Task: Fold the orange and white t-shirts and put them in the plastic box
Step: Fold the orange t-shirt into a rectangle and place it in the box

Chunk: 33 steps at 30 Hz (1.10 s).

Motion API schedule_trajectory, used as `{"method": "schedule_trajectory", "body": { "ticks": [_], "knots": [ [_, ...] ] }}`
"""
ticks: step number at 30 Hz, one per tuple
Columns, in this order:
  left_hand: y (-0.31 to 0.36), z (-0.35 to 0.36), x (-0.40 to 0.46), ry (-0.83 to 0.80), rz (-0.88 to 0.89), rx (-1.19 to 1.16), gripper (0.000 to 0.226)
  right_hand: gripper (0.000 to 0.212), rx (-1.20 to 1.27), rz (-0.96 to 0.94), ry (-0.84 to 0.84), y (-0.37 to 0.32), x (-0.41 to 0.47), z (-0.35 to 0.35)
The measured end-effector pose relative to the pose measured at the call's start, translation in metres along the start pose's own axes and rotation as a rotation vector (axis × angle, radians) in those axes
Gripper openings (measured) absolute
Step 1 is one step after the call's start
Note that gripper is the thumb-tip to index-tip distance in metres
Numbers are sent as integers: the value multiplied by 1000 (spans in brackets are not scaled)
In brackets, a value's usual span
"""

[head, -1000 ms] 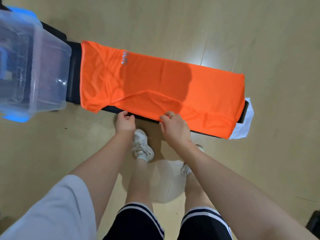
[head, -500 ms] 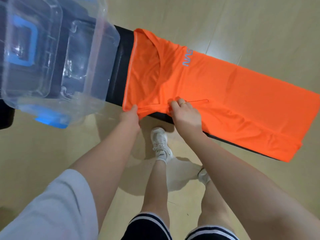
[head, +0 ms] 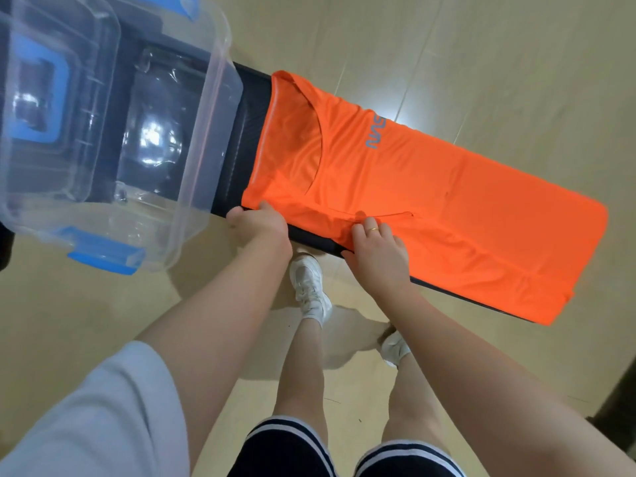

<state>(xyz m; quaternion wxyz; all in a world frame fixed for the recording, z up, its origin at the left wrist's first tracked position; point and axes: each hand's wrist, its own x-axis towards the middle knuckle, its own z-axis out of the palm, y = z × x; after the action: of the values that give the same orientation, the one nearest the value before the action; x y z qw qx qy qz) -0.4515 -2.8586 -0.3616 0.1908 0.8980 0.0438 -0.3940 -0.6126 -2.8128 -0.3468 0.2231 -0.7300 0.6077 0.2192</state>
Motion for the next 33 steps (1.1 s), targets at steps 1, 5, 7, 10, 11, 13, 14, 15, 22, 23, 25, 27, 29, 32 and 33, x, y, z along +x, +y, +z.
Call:
{"method": "schedule_trajectory", "body": {
  "ticks": [1,5,7,10,11,13,14,15,22,23,25,27,29,32,33],
  "knots": [
    [1,2,1,13,-35,-9,42,43,-22,-10,18,-1,1,3],
    [-1,6,7,-41,65,32,27,33,-83,-74,93,-1,1,10],
    [-6,-2,10,-30,60,-2,27,33,-39,-107,125,-1,1,14],
    [-20,-17,14,10,28,-75,29,26,22,-183,90,-13,-2,15],
    [-24,-22,15,22,21,-82,29,23,39,-192,62,-18,-6,12],
    [-26,-31,18,50,8,-117,32,20,83,-236,-32,-26,-12,9],
    [-24,-35,19,55,1,-146,32,23,105,-243,-87,-28,-14,10],
    [-22,-37,19,50,-15,-171,32,25,122,-245,-145,-29,-15,9],
    [-2,-25,-26,-134,-17,-53,23,23,522,-46,77,29,-14,-40],
    [7,-17,-40,-215,19,-17,18,22,546,-30,97,44,-7,-49],
    [25,4,-60,-365,165,75,27,23,577,6,78,74,11,-68],
    [47,30,-73,-480,365,212,32,24,606,25,78,104,35,-82],
    [70,61,-84,-518,555,337,33,25,631,53,73,133,63,-90],
    [99,115,-90,-531,799,525,13,25,670,129,52,172,107,-87],
    [108,132,-91,-538,860,584,14,25,683,152,40,184,121,-83]
  ]
}}
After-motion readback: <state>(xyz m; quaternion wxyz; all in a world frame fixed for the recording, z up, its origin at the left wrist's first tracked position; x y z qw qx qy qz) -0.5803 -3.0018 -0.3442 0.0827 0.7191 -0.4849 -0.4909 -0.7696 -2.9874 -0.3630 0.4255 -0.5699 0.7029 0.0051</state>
